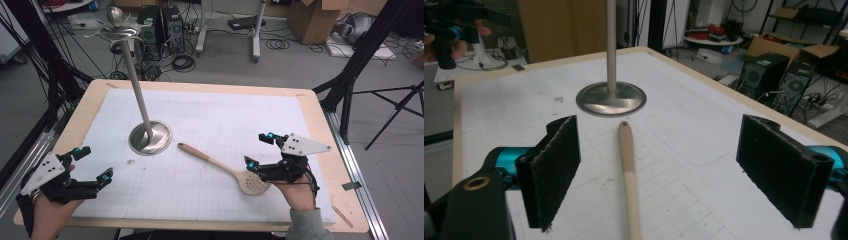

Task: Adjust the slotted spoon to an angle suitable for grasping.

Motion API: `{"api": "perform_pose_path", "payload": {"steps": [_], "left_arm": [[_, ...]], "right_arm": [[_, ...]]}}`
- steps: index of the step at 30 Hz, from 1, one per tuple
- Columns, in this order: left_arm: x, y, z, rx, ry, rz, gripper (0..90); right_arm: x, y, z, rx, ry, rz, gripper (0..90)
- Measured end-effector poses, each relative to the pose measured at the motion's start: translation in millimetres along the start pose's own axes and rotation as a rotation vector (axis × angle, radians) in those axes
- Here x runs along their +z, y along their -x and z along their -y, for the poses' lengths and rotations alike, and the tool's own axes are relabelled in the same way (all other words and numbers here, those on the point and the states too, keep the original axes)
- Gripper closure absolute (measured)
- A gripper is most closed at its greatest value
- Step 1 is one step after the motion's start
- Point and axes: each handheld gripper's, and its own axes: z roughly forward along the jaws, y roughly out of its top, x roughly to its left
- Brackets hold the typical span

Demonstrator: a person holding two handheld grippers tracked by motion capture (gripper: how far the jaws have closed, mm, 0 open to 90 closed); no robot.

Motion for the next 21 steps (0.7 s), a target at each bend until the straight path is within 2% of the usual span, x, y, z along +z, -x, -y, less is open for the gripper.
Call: {"api": "perform_pose_path", "payload": {"steps": [2,5,7,8,11,13,21], "left_arm": [[0.5,0.1,0.4,0.003,-0.006,-0.001,2.2],[1.1,0.1,1.3,0.001,-0.008,0.000,2.2],[1.6,0.2,1.7,-0.002,-0.009,-0.001,2.2],[1.5,0.1,1.7,-0.003,-0.009,0.000,2.2],[1.1,0.1,1.6,-0.002,-0.008,-0.001,2.2],[0.7,0.0,1.5,-0.002,-0.008,-0.001,2.2],[1.0,-0.2,2.4,-0.005,-0.011,0.000,2.2]], "right_arm": [[3.0,0.8,-0.6,-0.001,-0.009,-0.019,26.4],[9.8,1.4,-1.5,0.005,-0.026,-0.034,28.0],[15.5,0.4,-2.3,0.003,-0.048,-0.071,40.3],[15.5,0.4,-2.3,0.003,-0.048,-0.071,40.3],[20.3,-3.8,-2.6,-0.041,-0.075,-0.080,50.7],[26.2,-5.7,-2.6,-0.050,-0.096,-0.087,56.8],[38.7,-8.1,-2.3,-0.051,-0.127,-0.089,67.1]]}}
